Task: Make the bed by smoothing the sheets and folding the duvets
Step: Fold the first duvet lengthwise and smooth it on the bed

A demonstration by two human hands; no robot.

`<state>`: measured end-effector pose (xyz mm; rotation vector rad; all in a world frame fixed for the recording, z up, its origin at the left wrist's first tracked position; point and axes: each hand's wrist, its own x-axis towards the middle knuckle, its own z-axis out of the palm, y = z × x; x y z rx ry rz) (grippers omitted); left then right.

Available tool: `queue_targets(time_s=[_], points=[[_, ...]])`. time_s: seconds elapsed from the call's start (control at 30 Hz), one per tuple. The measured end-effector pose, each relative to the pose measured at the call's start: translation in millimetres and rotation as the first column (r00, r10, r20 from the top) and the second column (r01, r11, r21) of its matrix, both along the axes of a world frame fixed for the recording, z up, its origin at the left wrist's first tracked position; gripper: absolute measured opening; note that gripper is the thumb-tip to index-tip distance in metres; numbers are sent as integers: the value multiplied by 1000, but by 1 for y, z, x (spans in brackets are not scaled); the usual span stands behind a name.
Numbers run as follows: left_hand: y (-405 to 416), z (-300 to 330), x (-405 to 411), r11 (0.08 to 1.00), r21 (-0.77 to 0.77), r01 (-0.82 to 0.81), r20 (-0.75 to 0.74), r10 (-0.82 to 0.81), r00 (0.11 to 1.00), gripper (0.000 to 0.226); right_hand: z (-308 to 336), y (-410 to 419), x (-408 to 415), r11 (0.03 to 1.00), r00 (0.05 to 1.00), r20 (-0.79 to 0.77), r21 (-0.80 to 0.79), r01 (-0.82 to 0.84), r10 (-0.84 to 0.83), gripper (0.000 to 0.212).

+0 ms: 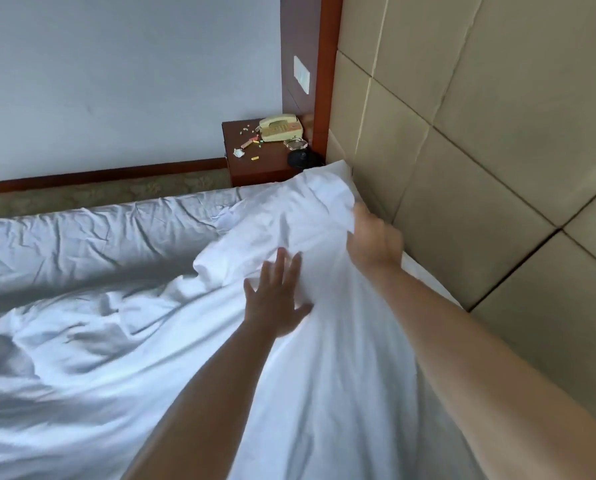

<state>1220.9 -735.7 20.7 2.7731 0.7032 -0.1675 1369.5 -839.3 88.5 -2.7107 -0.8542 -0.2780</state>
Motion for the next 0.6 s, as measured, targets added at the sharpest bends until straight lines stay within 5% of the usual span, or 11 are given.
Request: queue_targets(time_s=[0.17,0.3,0.6], points=[[11,34,35,991,127,-33,23,30,999,82,4,15,26,966,970,127,184,181,-206,66],[-9,1,13,997,73,7,-131,3,991,70,-50,-15,-2,987,964,-212,-34,160,-163,85],[-85,-16,-19,1000,-1,-13,-76,13,997,56,-83,-105,-62,982,880,-463,88,167,-108,78]])
